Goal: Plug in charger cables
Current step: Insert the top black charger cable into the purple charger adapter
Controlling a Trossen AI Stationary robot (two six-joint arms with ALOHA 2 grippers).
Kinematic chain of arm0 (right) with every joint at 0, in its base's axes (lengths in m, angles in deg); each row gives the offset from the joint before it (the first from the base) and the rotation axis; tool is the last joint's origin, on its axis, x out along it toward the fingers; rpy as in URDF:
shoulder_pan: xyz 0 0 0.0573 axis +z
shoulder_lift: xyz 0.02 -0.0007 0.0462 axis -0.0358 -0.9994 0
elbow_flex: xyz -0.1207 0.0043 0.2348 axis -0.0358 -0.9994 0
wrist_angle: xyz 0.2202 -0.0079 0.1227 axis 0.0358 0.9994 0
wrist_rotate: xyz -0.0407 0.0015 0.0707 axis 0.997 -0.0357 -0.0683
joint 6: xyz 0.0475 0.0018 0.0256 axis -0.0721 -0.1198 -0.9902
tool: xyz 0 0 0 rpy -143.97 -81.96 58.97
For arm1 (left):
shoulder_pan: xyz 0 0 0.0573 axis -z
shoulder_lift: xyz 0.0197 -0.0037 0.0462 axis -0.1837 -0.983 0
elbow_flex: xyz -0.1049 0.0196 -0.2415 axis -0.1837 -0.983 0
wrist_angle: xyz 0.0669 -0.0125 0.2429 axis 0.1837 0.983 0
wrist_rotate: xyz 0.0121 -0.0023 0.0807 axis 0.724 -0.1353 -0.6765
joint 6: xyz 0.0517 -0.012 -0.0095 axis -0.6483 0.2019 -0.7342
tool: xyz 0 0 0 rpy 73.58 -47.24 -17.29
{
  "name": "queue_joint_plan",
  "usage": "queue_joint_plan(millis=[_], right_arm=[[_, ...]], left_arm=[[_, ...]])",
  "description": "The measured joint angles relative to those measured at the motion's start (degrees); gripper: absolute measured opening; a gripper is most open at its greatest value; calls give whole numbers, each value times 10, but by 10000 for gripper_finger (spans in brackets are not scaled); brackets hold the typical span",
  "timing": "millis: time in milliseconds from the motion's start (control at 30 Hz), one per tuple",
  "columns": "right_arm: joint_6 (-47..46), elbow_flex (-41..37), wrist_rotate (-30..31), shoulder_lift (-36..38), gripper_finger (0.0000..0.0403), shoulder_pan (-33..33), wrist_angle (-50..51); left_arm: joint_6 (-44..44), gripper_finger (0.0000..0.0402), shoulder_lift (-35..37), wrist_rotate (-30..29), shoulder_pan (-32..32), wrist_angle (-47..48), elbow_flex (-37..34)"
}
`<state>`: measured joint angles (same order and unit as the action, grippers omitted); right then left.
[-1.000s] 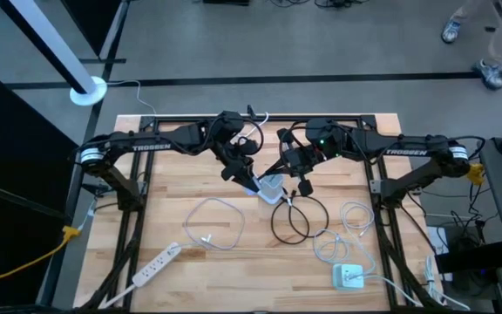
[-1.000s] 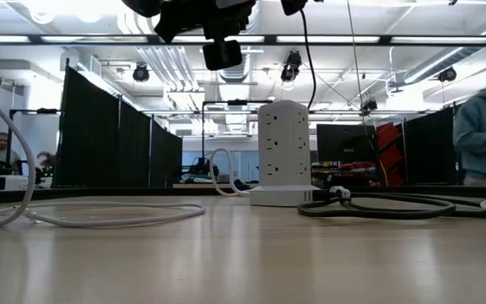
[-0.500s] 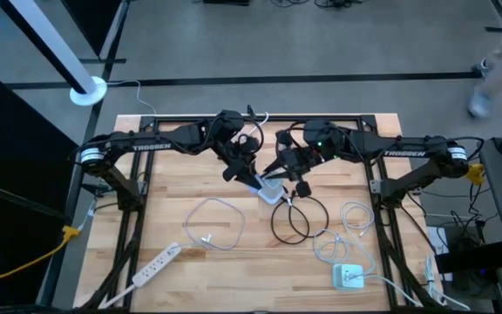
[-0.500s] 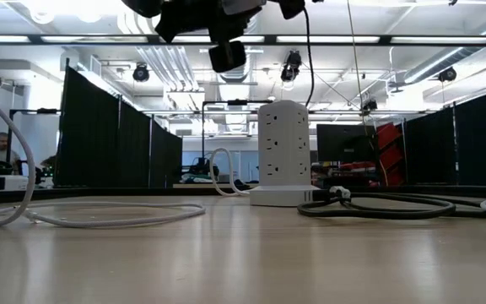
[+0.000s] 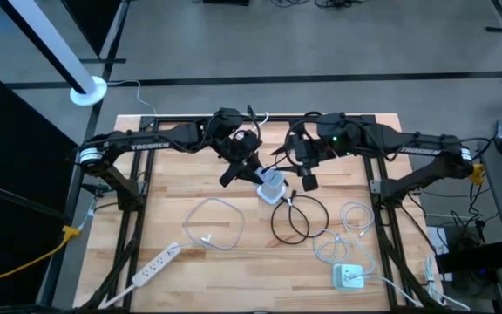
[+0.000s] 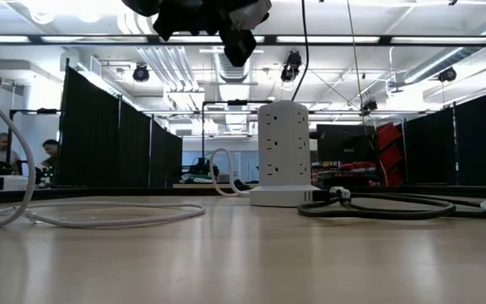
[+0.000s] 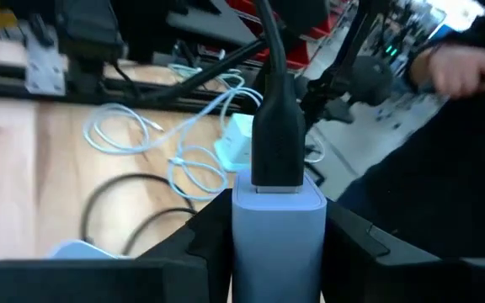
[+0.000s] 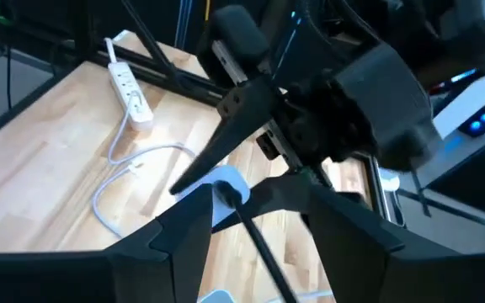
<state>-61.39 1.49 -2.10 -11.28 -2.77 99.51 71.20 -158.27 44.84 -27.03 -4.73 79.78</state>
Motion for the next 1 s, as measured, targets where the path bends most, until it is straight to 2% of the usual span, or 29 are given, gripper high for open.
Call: queue_joint_plan(millis=[200, 333, 467, 633, 700, 800, 900, 1000], right_arm=[[-51, 4, 3, 17, 161, 3, 26], [-94, 4, 21, 17, 150, 20, 53], [-118, 4, 53, 17, 143, 46, 64], [-141, 4, 95, 8, 136, 72, 39], [-167, 4, 106, -2, 132, 77, 11], [-210, 4, 107, -31, 125, 78, -51], [-232, 4, 107, -74, 119, 78, -102], [-234, 5, 107, -118, 117, 80, -136]], left_arm=[[-55, 118, 1, 2, 0, -9, -13], [-37, 118, 13, 5, -4, -89, -75], [22, 118, 36, 4, -6, -267, -174], [106, 118, 62, -33, -6, -534, -320], [110, 118, 75, -57, -6, -603, -375], [71, 118, 89, -109, -2, -621, -443], [33, 118, 91, -114, 0, -584, -490], [11, 118, 84, -136, 2, -590, -524]])
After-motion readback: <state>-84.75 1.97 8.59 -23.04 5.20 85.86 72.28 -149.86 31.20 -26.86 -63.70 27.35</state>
